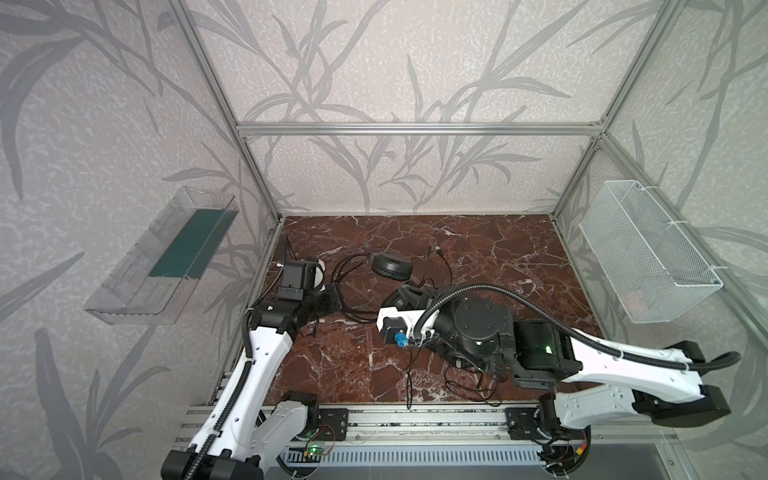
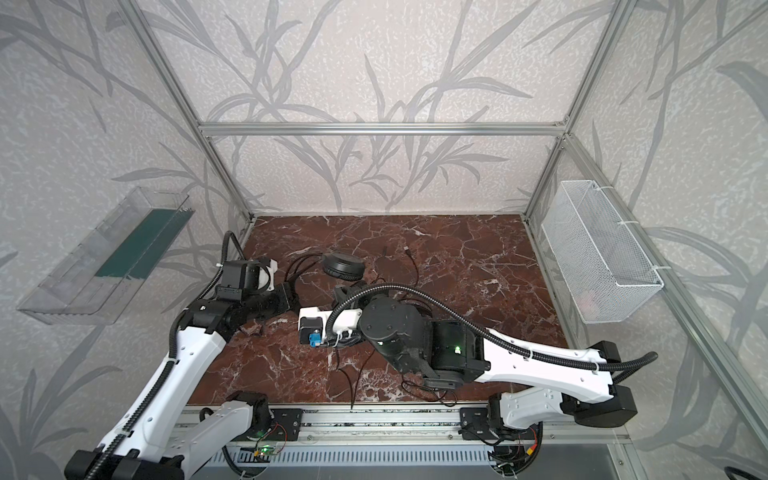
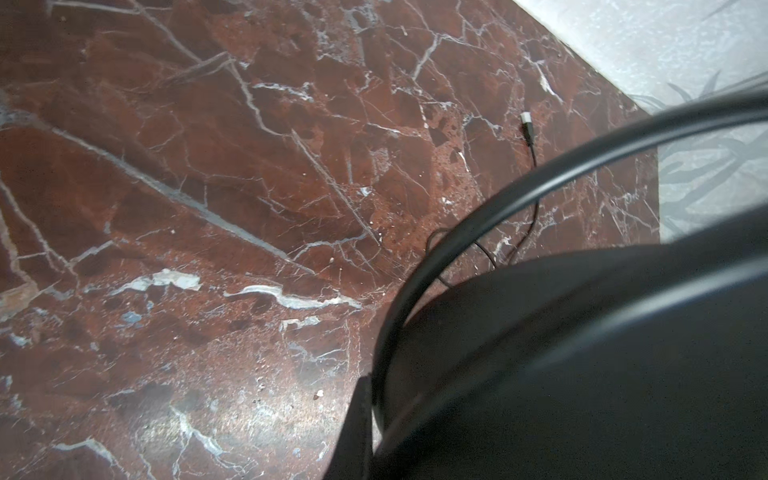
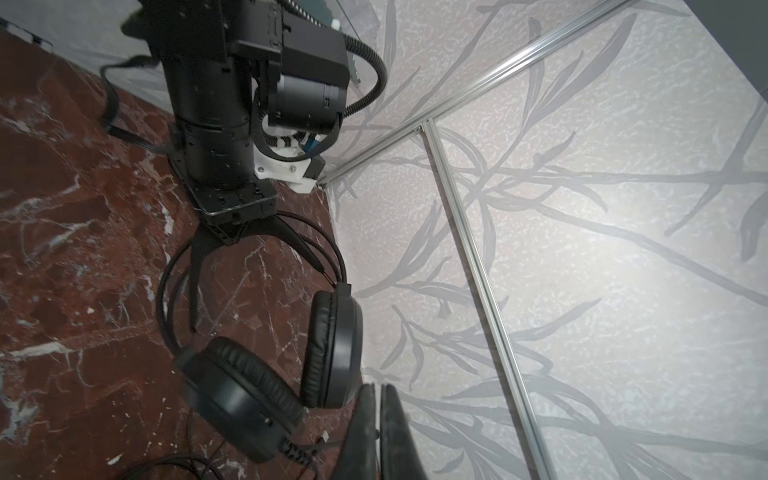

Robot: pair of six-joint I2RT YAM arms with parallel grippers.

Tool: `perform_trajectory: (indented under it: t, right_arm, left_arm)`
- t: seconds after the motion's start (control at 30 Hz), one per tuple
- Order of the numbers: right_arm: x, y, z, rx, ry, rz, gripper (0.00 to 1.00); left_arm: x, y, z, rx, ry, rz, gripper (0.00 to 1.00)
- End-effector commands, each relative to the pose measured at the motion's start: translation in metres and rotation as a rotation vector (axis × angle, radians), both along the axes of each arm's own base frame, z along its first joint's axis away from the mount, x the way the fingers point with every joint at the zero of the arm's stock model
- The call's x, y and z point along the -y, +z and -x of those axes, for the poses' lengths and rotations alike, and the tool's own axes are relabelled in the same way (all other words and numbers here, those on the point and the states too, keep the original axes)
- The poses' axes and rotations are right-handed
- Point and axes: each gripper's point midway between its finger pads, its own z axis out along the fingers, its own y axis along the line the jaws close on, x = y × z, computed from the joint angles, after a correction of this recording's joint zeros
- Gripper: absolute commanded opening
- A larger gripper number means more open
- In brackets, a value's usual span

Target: Wrap the headphones

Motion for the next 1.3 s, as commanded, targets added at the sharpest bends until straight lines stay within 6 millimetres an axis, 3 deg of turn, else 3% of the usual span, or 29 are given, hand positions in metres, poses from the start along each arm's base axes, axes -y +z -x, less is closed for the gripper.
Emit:
perform_trajectory:
  t: [0.0, 0.2, 0.4, 0.63, 0.8, 1.17, 1.27]
  right_arm:
    - [0.012, 0.03, -0.005, 0.072, -0.048, -0.005, 0.0]
    - [0.023, 0.041, -0.013, 0.011, -0.031, -0.067, 0.0]
    - [0.028, 0.035, -0.021, -0.058, -0.002, -0.074, 0.0]
    - [0.059, 0.041, -0.035, -0.103, -0.022, -0.124, 0.0]
    - [0.051, 0.03, -0.037, -0.124, -0.012, -0.087, 0.0]
    - [0.04, 0.043, -0.061, -0.179, 0.011, -0.13, 0.0]
    - [0.045, 0.046, -0.062, -0.165, -0.001, -0.127, 0.0]
  left_arm:
    - [0.024, 0.024, 0.013, 0.112, -0.153, 0.021, 0.0]
    - [0.031, 0.024, 0.035, 0.139, -0.226, -0.016, 0.0]
    - [0.042, 0.025, 0.046, 0.148, -0.287, 0.016, 0.0]
    - [0.051, 0.033, 0.054, 0.181, -0.338, 0.034, 0.0]
    - [0.061, 0.033, 0.056, 0.176, -0.383, 0.068, 0.0]
    - [0.075, 0.034, 0.068, 0.187, -0.459, 0.108, 0.0]
    - [0.074, 0.039, 0.069, 0.206, -0.456, 0.103, 0.0]
